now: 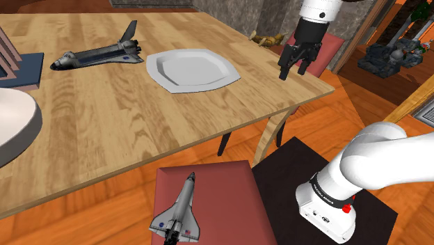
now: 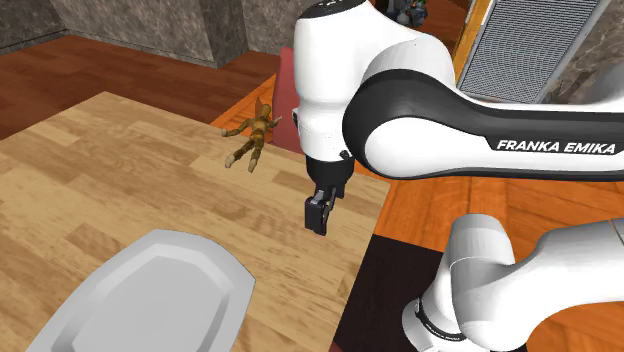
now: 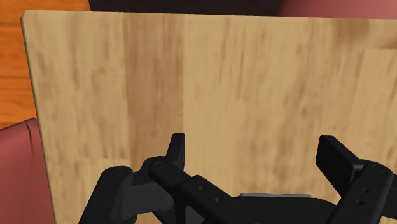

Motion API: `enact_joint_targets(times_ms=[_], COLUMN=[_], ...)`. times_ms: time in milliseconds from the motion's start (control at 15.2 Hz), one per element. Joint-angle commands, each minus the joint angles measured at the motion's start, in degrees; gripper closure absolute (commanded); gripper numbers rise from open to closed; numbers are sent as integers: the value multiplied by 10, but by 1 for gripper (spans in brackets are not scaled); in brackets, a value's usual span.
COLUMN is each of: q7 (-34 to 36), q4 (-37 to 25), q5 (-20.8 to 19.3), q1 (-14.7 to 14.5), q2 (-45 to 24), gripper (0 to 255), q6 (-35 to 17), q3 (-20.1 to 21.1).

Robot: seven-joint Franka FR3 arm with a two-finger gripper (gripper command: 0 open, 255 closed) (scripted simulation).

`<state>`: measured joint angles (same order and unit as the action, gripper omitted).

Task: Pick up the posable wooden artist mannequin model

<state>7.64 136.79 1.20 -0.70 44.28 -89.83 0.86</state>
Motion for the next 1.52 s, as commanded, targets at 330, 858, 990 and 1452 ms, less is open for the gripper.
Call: enact_joint_targets(times_ms=[330, 858, 990, 1452], q7=[-31, -84, -99, -146], q4=[-108, -314, -374, -597], q5=[-12, -6, 2, 43], q1=[18, 39, 45, 79], q2=[-102, -274, -321, -485], gripper=[0, 0, 0, 0], q6=[20, 79, 101, 189], q3=[-43, -109, -125, -171])
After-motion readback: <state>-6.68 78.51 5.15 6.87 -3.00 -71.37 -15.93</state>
